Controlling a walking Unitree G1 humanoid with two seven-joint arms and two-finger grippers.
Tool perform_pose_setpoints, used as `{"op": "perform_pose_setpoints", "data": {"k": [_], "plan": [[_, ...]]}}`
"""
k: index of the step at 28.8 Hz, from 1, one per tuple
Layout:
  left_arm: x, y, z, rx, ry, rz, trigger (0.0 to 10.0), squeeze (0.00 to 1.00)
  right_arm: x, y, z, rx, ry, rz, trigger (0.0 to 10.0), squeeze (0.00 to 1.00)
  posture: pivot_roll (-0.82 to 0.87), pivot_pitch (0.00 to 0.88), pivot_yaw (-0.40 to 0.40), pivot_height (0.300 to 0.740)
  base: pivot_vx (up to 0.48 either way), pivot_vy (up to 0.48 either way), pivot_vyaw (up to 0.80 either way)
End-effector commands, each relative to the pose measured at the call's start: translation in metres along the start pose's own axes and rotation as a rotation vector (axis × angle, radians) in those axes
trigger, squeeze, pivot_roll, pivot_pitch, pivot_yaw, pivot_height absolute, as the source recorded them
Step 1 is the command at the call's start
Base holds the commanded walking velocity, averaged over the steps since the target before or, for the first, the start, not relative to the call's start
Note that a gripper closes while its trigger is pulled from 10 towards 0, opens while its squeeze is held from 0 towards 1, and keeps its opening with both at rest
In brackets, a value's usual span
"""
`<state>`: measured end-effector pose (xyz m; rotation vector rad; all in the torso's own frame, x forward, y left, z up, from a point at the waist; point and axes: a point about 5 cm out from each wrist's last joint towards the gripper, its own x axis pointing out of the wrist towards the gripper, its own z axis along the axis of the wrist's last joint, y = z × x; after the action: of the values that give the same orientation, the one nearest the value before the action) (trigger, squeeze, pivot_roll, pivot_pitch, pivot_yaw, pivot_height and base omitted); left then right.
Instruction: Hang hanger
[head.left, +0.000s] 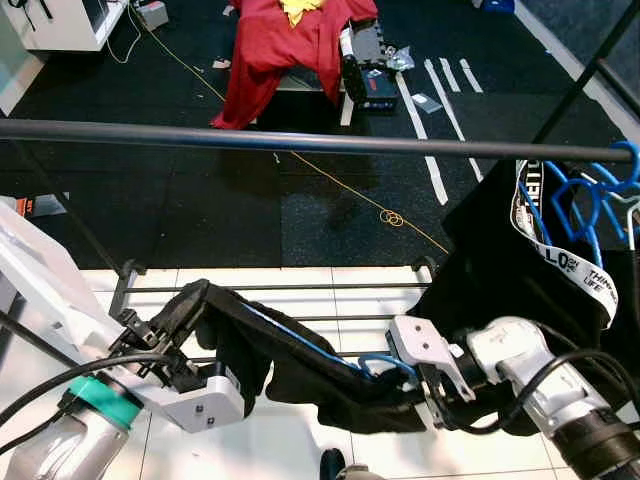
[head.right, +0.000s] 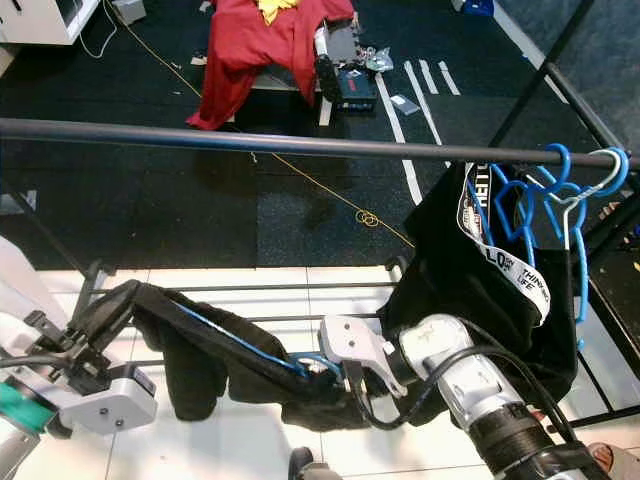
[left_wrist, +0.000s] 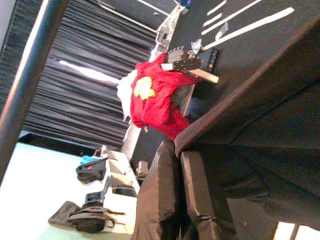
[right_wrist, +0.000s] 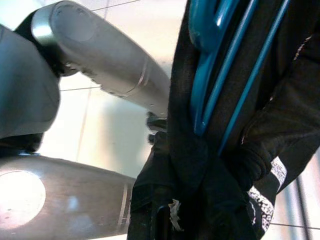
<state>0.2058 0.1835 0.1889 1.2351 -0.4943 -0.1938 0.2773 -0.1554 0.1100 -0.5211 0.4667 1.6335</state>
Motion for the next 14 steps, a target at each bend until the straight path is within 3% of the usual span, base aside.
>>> {"op": "perform_pose_setpoints", "data": {"k": [1,3,4,7,13,14], "plan": [[0.0,0.017,-0.005,0.012,0.021,0.093,10.0,0.0,0.006,0.009,-0.032,0.165,0.07,0.039,0.0,0.0,0.01,0.198,-0.008,0.74,0.0,0.0,0.0],[0.0,0.017,-0.005,0.012,0.021,0.093,10.0,0.0,0.006,0.009,-0.032,0.165,0.07,0.039,0.0,0.0,0.01,0.198,-0.008,0.74,0.0,0.0,0.0],[-0.002,0.018,0.004,-0.005,-0.029,0.078,10.0,0.0,0.006,-0.007,-0.032,0.265,0.035,-0.045,0.0,0.0,0.02,0.198,-0.011,0.74,0.0,0.0,0.0],[-0.005,0.019,0.009,-0.019,-0.059,0.063,10.0,0.0,0.005,-0.018,-0.029,0.301,0.019,-0.098,0.0,0.0,0.02,0.197,-0.012,0.74,0.0,0.0,0.0],[-0.007,0.021,0.013,-0.028,-0.086,0.07,10.0,0.0,0.007,-0.024,-0.028,0.289,0.042,-0.101,0.0,0.0,0.03,0.196,-0.015,0.74,0.0,0.0,0.0],[-0.004,0.023,0.015,-0.033,-0.096,0.086,10.0,0.0,0.011,-0.022,-0.026,0.248,0.067,-0.064,0.0,0.0,0.04,0.195,-0.017,0.74,0.0,0.0,0.0]]}}
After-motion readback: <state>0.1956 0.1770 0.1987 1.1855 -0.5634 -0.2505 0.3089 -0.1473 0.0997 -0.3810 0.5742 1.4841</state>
